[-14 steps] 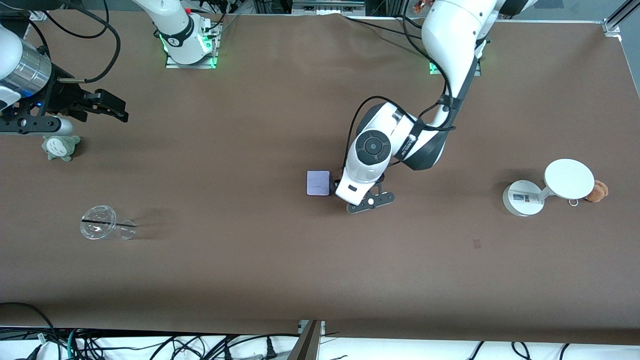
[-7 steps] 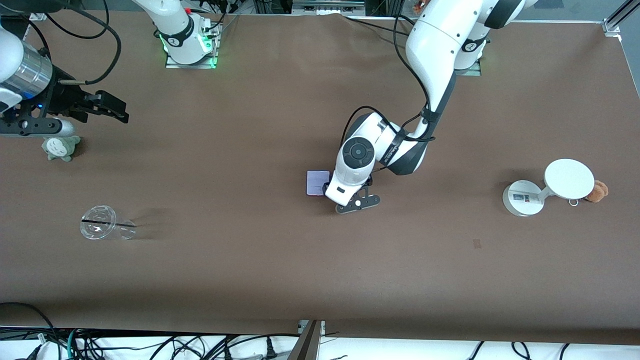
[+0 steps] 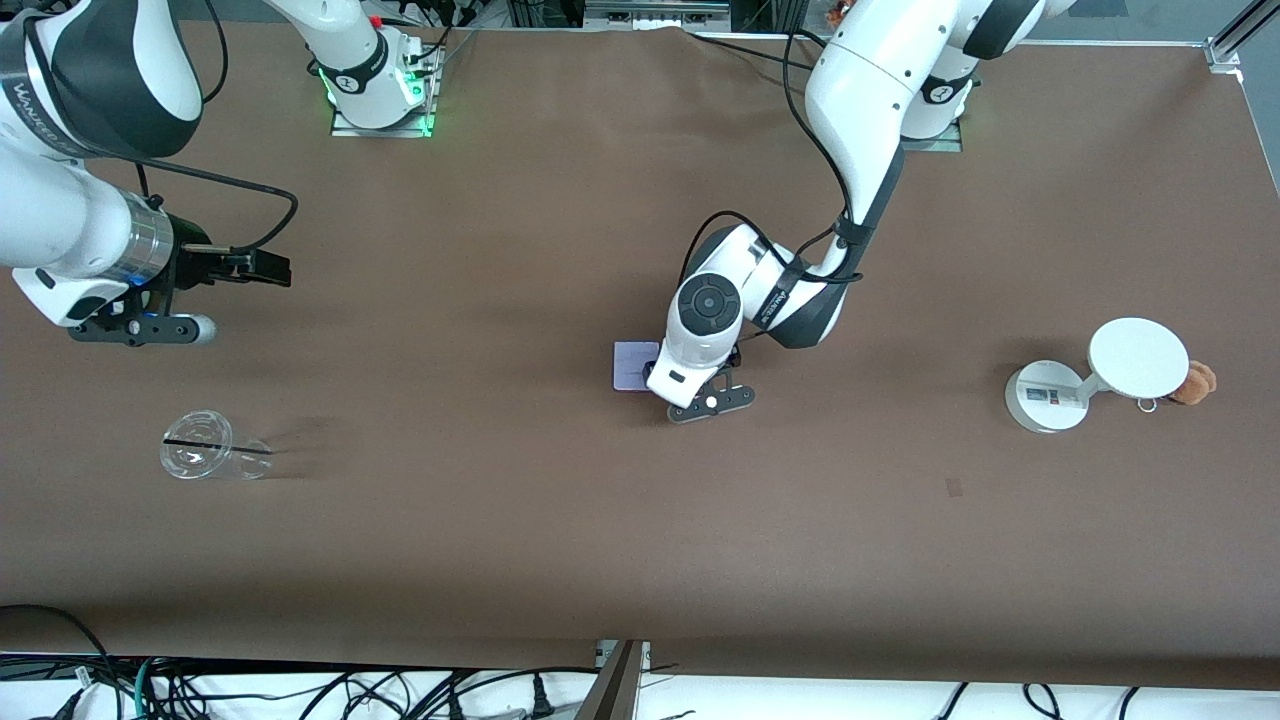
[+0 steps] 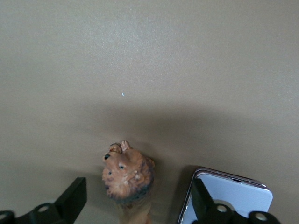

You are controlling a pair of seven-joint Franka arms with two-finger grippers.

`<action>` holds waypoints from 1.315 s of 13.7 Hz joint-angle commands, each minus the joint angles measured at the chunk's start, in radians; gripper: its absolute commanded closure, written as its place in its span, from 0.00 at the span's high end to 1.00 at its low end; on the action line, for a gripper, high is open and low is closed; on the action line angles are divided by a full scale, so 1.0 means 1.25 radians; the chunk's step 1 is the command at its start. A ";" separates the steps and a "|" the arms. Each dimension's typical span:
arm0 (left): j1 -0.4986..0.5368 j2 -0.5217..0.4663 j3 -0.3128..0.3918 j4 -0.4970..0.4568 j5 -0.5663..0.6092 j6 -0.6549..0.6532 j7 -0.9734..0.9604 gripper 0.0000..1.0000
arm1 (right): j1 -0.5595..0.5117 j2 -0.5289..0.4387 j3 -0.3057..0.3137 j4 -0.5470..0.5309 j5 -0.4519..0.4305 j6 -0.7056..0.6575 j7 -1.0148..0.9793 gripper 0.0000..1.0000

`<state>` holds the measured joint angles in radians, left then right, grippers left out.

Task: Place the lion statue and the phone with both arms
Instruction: 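Close the left gripper on the lion statue and lift it, then carry the lion toward the white disc while the right gripper reaches the phone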

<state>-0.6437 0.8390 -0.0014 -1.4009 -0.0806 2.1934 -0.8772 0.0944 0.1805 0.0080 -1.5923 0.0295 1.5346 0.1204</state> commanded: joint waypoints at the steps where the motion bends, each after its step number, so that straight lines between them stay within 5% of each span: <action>1: -0.010 -0.012 0.011 -0.012 0.002 0.000 -0.017 0.43 | -0.009 -0.006 0.005 0.015 -0.010 -0.010 -0.014 1.00; 4: -0.012 -0.016 0.011 -0.012 0.002 -0.008 -0.064 0.00 | -0.010 -0.002 0.005 0.015 -0.010 -0.014 -0.014 1.00; 13: 0.072 -0.114 0.021 -0.012 0.003 -0.103 0.059 0.00 | -0.007 0.002 0.006 0.009 -0.008 -0.026 -0.065 1.00; 18: 0.164 -0.146 0.020 -0.028 0.002 -0.130 0.195 0.00 | 0.019 0.025 0.011 0.009 0.071 -0.013 0.030 1.00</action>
<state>-0.4732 0.6809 0.0321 -1.3913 -0.0805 2.0345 -0.6891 0.0960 0.1941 0.0110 -1.5856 0.0805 1.5154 0.0800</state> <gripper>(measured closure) 0.634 0.000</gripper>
